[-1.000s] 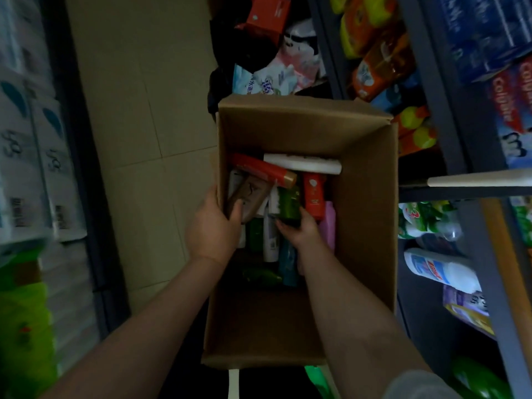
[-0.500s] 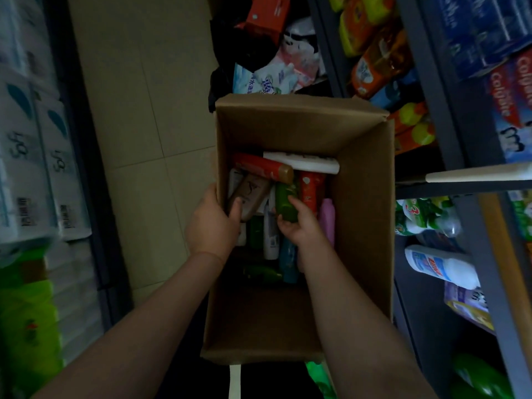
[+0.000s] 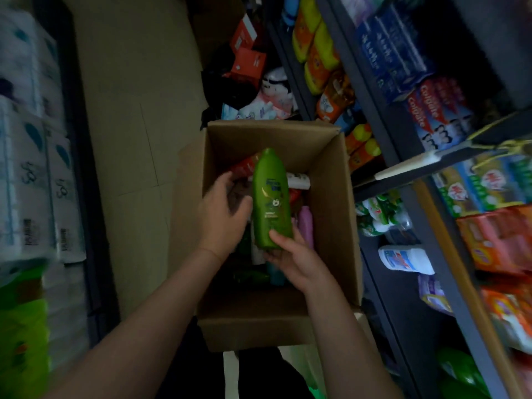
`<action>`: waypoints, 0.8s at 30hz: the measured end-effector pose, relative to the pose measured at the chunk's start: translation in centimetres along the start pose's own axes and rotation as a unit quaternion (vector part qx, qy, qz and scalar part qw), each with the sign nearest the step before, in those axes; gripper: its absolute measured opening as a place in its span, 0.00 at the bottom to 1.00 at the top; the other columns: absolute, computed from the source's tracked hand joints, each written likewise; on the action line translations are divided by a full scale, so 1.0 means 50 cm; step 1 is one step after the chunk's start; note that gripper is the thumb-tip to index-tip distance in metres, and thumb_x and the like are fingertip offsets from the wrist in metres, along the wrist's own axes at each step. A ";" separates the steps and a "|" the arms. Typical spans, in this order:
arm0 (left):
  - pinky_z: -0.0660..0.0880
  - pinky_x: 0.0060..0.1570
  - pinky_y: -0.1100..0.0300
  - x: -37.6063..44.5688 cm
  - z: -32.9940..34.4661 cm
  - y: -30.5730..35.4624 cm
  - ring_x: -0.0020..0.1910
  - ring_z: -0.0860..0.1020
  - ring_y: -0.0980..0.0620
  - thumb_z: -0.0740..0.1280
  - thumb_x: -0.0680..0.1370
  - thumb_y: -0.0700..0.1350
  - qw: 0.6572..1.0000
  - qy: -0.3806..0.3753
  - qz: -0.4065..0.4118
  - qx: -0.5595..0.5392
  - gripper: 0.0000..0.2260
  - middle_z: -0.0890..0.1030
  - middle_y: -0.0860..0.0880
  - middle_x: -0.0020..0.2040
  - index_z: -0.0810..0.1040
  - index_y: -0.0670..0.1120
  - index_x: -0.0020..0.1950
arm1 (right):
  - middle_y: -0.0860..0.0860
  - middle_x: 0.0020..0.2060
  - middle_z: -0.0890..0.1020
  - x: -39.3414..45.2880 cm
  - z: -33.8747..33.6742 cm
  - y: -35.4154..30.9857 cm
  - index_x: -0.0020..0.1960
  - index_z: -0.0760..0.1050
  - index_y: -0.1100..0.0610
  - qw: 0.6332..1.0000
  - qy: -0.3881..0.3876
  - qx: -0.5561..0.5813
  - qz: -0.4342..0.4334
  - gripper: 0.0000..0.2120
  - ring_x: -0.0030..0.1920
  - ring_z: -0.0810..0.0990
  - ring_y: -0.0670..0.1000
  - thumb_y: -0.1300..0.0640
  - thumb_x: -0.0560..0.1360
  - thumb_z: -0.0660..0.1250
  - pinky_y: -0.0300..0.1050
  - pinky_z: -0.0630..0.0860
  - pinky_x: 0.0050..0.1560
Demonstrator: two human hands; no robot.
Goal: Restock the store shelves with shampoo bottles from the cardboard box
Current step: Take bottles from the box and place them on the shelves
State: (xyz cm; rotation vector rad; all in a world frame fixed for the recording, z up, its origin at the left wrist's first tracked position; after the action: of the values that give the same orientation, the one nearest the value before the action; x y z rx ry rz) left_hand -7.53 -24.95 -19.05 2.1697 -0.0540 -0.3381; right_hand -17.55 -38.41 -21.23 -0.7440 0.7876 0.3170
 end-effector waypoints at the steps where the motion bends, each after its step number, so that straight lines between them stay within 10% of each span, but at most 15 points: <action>1: 0.73 0.55 0.68 -0.017 0.002 0.043 0.58 0.77 0.55 0.71 0.78 0.46 0.991 -0.049 -0.046 -0.116 0.23 0.78 0.49 0.62 0.70 0.46 0.72 | 0.55 0.62 0.81 -0.027 0.007 -0.020 0.68 0.71 0.49 0.999 -0.019 -0.024 -0.023 0.28 0.63 0.78 0.59 0.61 0.70 0.73 0.56 0.72 0.64; 4: 0.79 0.46 0.60 -0.051 -0.009 0.159 0.48 0.84 0.53 0.71 0.77 0.46 0.912 -0.136 -0.135 -0.362 0.17 0.85 0.46 0.53 0.76 0.43 0.65 | 0.55 0.63 0.80 -0.115 0.037 -0.086 0.71 0.69 0.49 0.990 -0.070 -0.096 -0.079 0.33 0.64 0.77 0.57 0.61 0.68 0.74 0.56 0.72 0.66; 9: 0.82 0.43 0.53 -0.100 -0.083 0.354 0.45 0.82 0.43 0.73 0.70 0.46 0.866 -0.183 -0.049 -0.463 0.23 0.84 0.41 0.47 0.78 0.38 0.62 | 0.56 0.57 0.83 -0.292 0.095 -0.203 0.63 0.74 0.55 0.944 -0.060 -0.217 -0.241 0.23 0.56 0.82 0.51 0.60 0.70 0.75 0.46 0.80 0.54; 16: 0.80 0.43 0.60 -0.252 -0.050 0.612 0.44 0.84 0.52 0.78 0.64 0.41 0.861 -0.303 0.162 -0.375 0.19 0.86 0.47 0.47 0.82 0.44 0.53 | 0.45 0.51 0.83 -0.532 0.065 -0.321 0.62 0.73 0.49 0.769 0.177 -0.330 -0.519 0.30 0.50 0.82 0.41 0.49 0.63 0.78 0.43 0.79 0.51; 24: 0.79 0.51 0.64 -0.424 0.144 0.761 0.56 0.82 0.55 0.83 0.62 0.44 0.790 -0.512 0.290 -0.174 0.29 0.86 0.54 0.53 0.79 0.52 0.61 | 0.37 0.49 0.84 -0.748 -0.166 -0.296 0.58 0.76 0.41 0.680 0.374 -0.199 -0.599 0.26 0.50 0.83 0.40 0.58 0.64 0.79 0.38 0.79 0.48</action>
State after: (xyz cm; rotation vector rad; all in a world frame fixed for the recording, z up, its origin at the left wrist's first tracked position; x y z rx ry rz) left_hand -26.49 -49.44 12.38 1.2808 -1.1434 -1.0229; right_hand -39.55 -54.40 9.57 -1.6959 0.8118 -1.1385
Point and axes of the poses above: each hand's wrist, its own x-axis towards the middle knuckle, its own z-axis out of the palm, y = z × x, the point moved 1 cm from there along x, towards the middle knuckle
